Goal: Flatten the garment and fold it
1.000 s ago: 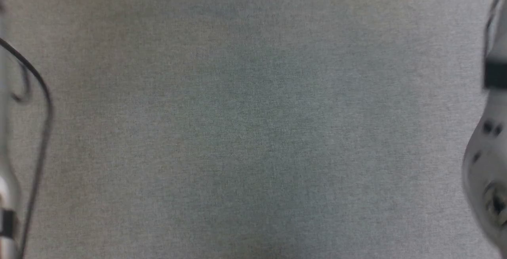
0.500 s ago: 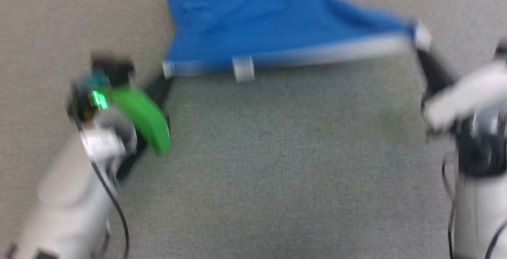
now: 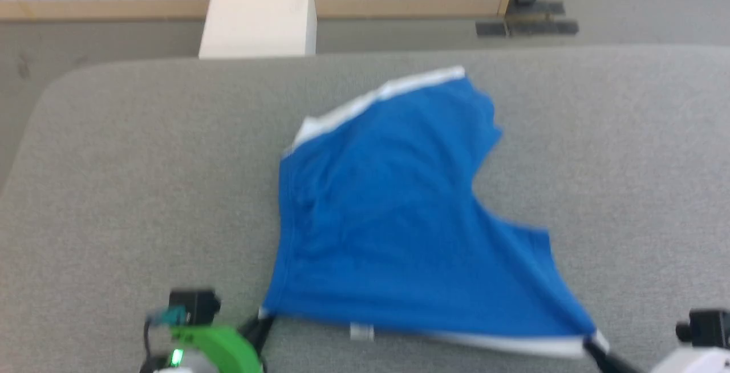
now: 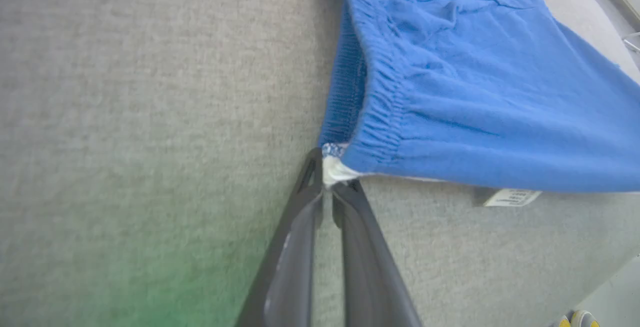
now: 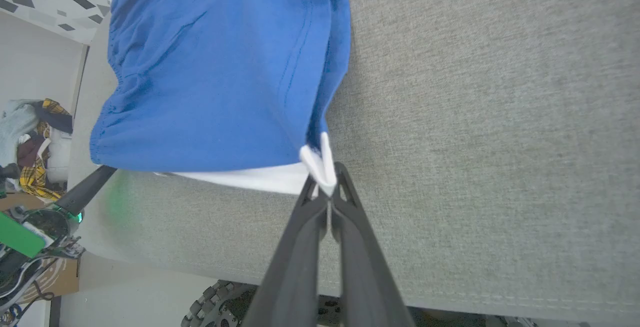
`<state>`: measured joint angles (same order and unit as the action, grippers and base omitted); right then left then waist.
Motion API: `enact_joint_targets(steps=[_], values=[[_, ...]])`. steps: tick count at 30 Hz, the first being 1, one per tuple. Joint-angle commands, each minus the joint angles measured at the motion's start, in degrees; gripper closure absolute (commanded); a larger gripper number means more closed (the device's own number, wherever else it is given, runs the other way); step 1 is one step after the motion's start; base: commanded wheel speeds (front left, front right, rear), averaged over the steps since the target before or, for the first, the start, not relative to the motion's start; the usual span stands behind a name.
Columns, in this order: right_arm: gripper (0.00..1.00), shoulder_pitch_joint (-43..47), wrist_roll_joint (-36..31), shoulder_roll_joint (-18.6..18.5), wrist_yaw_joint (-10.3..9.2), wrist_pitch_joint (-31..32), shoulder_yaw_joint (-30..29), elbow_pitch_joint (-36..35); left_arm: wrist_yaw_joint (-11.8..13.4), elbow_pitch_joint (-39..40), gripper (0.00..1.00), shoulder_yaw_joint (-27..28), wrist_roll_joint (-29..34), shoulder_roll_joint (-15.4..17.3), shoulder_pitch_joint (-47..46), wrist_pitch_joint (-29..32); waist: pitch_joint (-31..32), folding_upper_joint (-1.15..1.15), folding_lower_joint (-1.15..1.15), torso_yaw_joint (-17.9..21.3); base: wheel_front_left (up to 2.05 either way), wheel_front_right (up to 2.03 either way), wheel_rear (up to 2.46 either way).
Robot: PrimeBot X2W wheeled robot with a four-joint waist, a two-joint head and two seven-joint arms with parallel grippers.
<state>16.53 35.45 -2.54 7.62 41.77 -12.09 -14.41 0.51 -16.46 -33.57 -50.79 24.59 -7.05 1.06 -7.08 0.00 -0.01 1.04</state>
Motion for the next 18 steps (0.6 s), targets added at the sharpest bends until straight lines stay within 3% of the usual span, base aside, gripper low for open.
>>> enact_joint_targets(steps=[1, 6, 9, 14, 18], values=[[1.00, 2.2, -0.2, -0.3, -0.13, 2.0, -1.0, -1.9, 2.0, 0.5, 1.00, 1.1, -1.3, 2.2, 2.8, 1.0, 3.9, 0.00, 0.01, 0.0, 0.00, 0.00, 0.00], [1.00, 9.8, 2.6, -0.3, -0.13, 10.7, -2.4, -6.9, 7.1, 7.8, 1.00, 2.5, -4.8, 6.0, 10.1, 6.4, 5.4, 0.00, 0.01, -0.2, 0.00, 0.00, 0.00], [1.00, 10.1, 4.3, -0.3, -0.13, 11.4, -3.7, -9.2, 9.1, 12.4, 1.00, 4.5, -7.0, 7.2, 11.9, 7.5, 5.5, 0.00, 0.01, -0.3, 0.00, 0.00, 0.00], [1.00, 1.5, 4.3, -0.3, -0.13, 9.3, -3.9, -7.6, 10.2, 17.7, 1.00, 7.6, -9.5, 7.1, 11.0, 7.3, 4.6, 0.00, 0.01, 0.1, 0.00, 0.00, 0.00], [1.00, -9.9, 2.3, -0.3, -0.13, 6.0, -3.7, -1.5, 10.2, 17.5, 1.00, 7.7, -9.0, 7.5, 5.7, 9.3, 2.2, 0.00, 0.01, -0.3, 0.00, 0.00, 0.00]])
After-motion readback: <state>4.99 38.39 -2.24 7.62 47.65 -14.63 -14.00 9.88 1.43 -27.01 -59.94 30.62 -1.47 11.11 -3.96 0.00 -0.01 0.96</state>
